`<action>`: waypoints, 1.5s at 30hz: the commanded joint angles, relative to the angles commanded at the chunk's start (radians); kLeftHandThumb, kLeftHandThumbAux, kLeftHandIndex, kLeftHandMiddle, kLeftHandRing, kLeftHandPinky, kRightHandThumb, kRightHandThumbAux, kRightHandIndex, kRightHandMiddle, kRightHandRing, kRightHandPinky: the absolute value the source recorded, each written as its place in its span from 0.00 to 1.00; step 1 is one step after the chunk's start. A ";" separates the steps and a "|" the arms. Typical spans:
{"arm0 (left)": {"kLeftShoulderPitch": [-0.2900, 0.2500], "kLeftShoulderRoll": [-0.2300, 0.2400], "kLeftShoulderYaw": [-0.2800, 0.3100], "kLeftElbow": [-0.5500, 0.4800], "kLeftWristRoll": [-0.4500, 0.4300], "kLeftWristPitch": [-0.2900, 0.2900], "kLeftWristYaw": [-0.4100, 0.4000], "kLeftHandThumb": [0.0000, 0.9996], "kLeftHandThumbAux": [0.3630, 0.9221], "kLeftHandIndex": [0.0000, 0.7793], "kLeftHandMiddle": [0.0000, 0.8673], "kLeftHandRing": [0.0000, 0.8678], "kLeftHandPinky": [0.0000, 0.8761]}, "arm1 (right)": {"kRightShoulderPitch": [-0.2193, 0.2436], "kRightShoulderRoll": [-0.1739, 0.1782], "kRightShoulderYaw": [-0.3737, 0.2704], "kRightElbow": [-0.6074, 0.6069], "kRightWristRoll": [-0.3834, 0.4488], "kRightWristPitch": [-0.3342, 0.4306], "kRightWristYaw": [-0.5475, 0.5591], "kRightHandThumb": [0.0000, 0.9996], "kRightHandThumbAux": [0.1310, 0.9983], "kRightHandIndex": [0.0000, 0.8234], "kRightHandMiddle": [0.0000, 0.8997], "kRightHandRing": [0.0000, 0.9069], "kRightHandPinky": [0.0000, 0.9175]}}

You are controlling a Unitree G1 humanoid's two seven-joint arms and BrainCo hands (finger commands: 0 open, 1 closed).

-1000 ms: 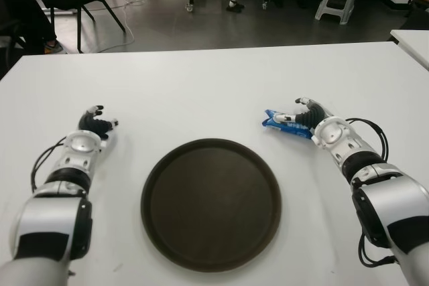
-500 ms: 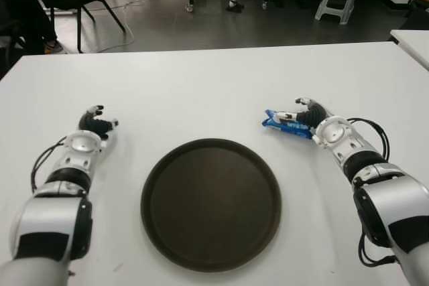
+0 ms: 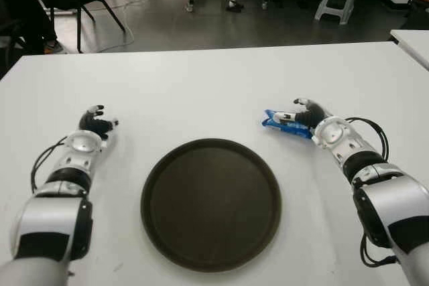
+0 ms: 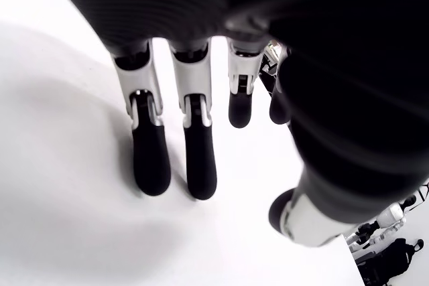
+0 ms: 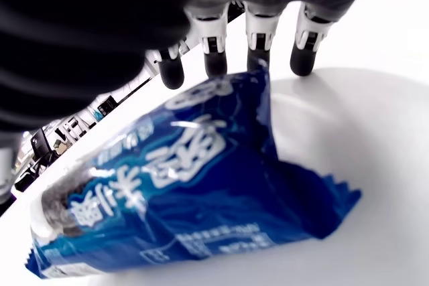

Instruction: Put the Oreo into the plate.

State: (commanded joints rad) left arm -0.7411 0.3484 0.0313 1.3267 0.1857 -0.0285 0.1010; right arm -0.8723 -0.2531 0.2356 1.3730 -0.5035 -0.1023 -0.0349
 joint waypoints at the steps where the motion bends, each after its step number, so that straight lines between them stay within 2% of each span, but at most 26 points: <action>1: 0.000 0.000 0.001 0.000 -0.001 -0.001 -0.001 0.20 0.70 0.13 0.15 0.17 0.17 | 0.000 0.000 0.003 0.000 -0.003 0.001 -0.001 0.00 0.29 0.00 0.00 0.00 0.00; 14: 0.007 -0.002 0.010 0.000 -0.008 -0.018 -0.007 0.21 0.74 0.14 0.13 0.14 0.17 | -0.002 -0.009 0.110 0.001 -0.106 -0.007 -0.114 0.00 0.38 0.00 0.00 0.00 0.00; 15: 0.006 -0.002 0.011 0.000 -0.008 -0.018 -0.007 0.21 0.75 0.14 0.13 0.14 0.17 | -0.002 -0.010 0.121 0.002 -0.117 -0.007 -0.124 0.00 0.40 0.00 0.00 0.00 0.00; 18: 0.003 -0.005 0.012 -0.001 -0.009 -0.011 -0.002 0.21 0.75 0.13 0.13 0.15 0.18 | -0.003 -0.021 0.207 0.005 -0.204 -0.006 -0.203 0.00 0.46 0.00 0.00 0.00 0.00; 21: 0.001 -0.005 0.010 0.000 -0.007 -0.004 0.000 0.22 0.75 0.12 0.14 0.16 0.19 | -0.007 -0.027 0.254 0.007 -0.250 -0.005 -0.245 0.00 0.52 0.00 0.00 0.00 0.00; 27: 0.001 -0.006 0.013 -0.001 -0.010 0.000 0.001 0.22 0.73 0.12 0.13 0.15 0.18 | -0.031 -0.038 0.322 0.004 -0.303 0.010 -0.247 0.00 0.64 0.00 0.00 0.00 0.00; 36: -0.001 -0.006 0.012 -0.001 -0.007 0.004 0.000 0.21 0.72 0.10 0.12 0.15 0.19 | -0.041 -0.032 0.367 0.012 -0.314 0.063 -0.198 0.00 0.74 0.00 0.00 0.00 0.00; 45: -0.002 -0.007 0.012 -0.002 -0.007 0.008 0.001 0.19 0.68 0.10 0.12 0.15 0.19 | -0.040 -0.026 0.370 0.013 -0.301 0.088 -0.183 0.00 0.80 0.00 0.00 0.00 0.00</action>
State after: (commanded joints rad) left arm -0.7429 0.3416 0.0429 1.3251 0.1785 -0.0205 0.1023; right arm -0.9127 -0.2788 0.6058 1.3858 -0.8046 -0.0146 -0.2180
